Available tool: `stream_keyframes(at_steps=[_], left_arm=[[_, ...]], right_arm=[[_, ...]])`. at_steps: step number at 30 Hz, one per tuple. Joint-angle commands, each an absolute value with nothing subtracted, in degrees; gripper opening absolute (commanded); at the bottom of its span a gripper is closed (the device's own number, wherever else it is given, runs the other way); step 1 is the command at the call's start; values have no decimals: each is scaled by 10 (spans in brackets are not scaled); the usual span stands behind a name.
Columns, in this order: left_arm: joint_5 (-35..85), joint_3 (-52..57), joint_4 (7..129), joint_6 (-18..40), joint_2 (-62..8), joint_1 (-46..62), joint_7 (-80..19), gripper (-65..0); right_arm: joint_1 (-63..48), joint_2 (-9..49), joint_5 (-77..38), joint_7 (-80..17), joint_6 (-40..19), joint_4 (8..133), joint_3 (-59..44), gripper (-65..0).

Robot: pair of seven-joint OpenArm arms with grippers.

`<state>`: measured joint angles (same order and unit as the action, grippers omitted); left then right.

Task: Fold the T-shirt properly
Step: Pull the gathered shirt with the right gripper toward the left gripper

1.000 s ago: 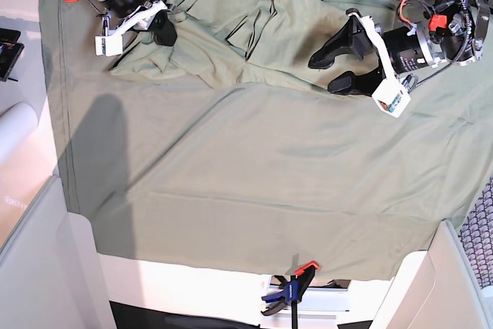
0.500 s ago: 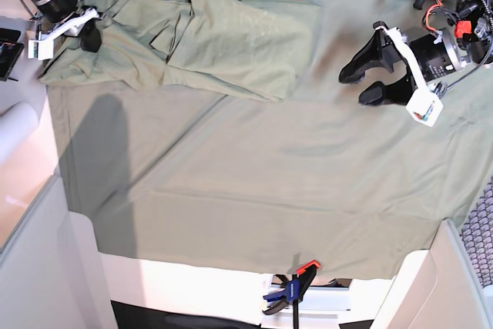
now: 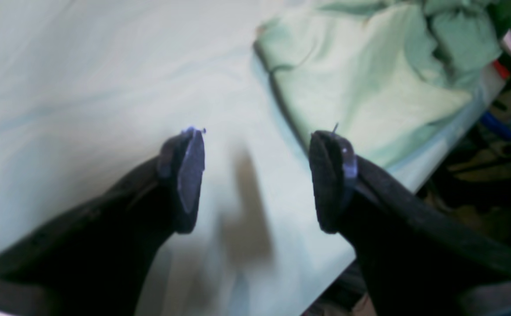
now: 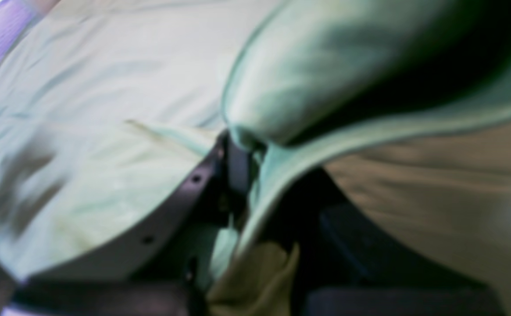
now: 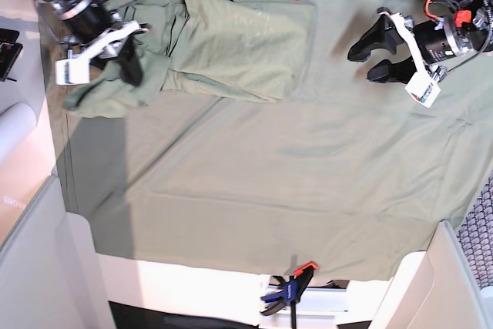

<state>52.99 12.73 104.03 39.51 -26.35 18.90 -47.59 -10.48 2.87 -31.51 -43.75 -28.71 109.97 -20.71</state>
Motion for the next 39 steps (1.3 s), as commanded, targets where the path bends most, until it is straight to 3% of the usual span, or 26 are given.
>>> stream_keyframes(at_steps=[1,12,19,35,36,39], left_arm=[[542,131,1043,400,-278,186,-465,-244],[564,131,1037,400,-297,191,-471,-244],[594,131,1037,400,-297,191,-483,-244],[595,131,1037,400,-297,191,-483,-244],[596,131,1037,400,-297,191,-483,-244],[596,131,1037,400,-297,191,-483,-244]], right_arm=[[-100,18,-318,-418,-289,1111,-187,-650],[-100,-86,-172,-375,-289,1099,24,-650],[-100,-86,-169,-371,-289,1073,112,-650],[-100,-86,-121,-362,-289,1073,120,-650],[-100,-86,-115,-362,-289,1073,120,-591],[-100,-86,-106,-357,-289,1073,120,-246]])
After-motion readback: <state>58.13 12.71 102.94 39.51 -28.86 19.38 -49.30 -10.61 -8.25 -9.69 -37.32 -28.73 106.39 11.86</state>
